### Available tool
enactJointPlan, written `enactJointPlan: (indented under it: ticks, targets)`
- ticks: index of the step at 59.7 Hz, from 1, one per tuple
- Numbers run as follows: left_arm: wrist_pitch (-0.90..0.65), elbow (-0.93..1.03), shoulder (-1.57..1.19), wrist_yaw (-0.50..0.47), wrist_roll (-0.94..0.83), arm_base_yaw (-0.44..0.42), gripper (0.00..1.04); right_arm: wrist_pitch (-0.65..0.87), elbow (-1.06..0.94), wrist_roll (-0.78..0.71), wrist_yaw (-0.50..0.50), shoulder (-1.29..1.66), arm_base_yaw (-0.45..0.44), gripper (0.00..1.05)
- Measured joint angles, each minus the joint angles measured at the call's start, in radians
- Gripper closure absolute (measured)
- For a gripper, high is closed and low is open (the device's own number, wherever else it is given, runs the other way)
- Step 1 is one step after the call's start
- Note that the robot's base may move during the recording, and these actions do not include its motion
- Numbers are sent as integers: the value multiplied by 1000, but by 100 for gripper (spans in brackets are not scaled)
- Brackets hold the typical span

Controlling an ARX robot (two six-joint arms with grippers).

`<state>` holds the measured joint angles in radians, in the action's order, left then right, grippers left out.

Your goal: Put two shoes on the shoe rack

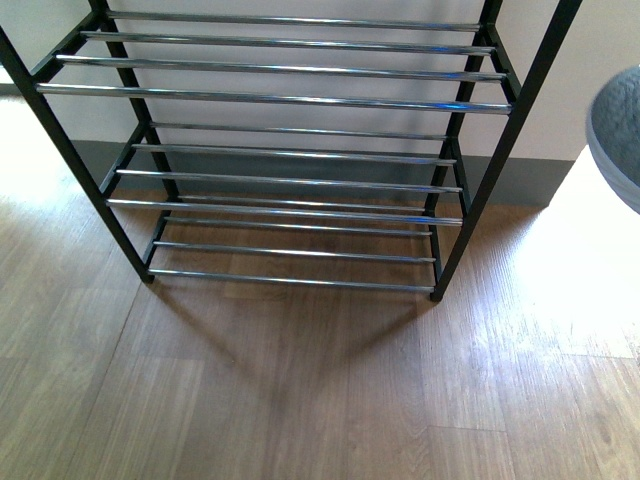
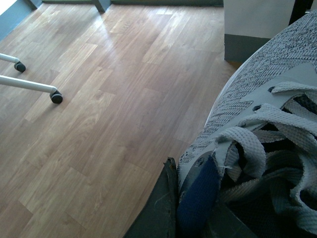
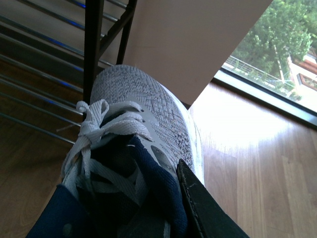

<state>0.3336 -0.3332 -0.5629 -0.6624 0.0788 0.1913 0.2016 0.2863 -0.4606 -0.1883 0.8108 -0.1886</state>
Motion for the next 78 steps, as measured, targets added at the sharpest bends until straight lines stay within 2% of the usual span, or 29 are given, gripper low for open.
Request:
enactJointPlan:
  ticks: [65,68,71,78]
  targets:
    - [0,1,0,-10,0,-1,104,0,0,0,-8,2,0,104]
    - [0,2,-1,-10,0,-1,104,21,-1,29,-46,7,0,104]
    - [0,2,-1,-12,0,-1,104,74,1,83,-74,26,18,104]
    - [0,2,-1,-16,0,-1,104,108,154,261,54,167,168,104]
